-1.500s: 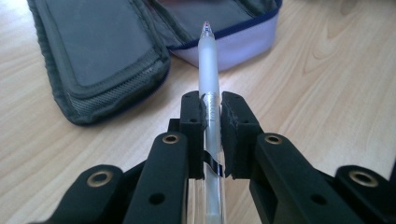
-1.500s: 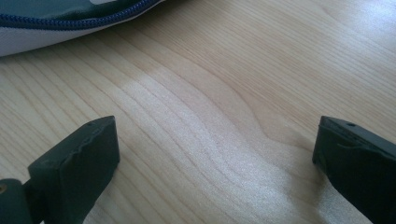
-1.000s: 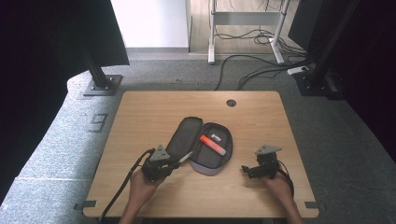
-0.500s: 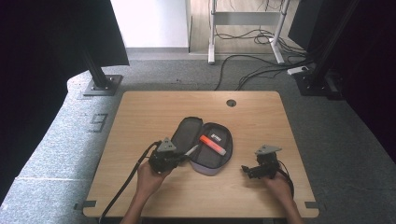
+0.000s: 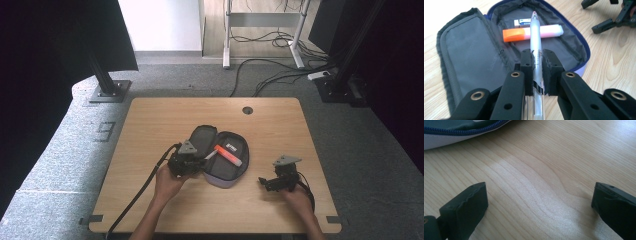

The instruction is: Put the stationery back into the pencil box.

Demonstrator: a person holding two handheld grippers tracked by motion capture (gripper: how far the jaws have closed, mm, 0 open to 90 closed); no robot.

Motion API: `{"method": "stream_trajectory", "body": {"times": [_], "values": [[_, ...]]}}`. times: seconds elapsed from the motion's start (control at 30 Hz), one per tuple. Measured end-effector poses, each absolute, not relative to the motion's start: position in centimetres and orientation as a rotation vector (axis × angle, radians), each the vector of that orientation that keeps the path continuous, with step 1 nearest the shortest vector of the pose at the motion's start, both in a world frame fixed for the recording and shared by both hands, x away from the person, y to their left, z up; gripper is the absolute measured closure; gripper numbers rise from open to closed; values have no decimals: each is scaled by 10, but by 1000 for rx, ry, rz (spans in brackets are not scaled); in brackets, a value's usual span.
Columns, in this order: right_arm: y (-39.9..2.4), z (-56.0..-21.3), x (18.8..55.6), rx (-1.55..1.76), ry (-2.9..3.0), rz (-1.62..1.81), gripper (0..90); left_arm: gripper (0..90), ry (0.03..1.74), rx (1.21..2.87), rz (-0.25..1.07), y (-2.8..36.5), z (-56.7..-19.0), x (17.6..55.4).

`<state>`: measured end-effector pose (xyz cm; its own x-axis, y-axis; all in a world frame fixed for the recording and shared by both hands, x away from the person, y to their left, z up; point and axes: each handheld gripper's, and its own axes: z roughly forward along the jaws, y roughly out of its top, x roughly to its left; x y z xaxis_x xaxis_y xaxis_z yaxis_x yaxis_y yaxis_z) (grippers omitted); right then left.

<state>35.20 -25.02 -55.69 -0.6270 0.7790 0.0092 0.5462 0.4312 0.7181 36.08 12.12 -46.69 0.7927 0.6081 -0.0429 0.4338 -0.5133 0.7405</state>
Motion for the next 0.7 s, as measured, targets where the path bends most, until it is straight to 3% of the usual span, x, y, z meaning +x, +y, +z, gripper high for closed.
{"method": "stream_trajectory", "body": {"times": [0.7], "values": [[-250,-557,352,1138,2364,1008,3,796,757,2189,260,92,-466,388]]}}
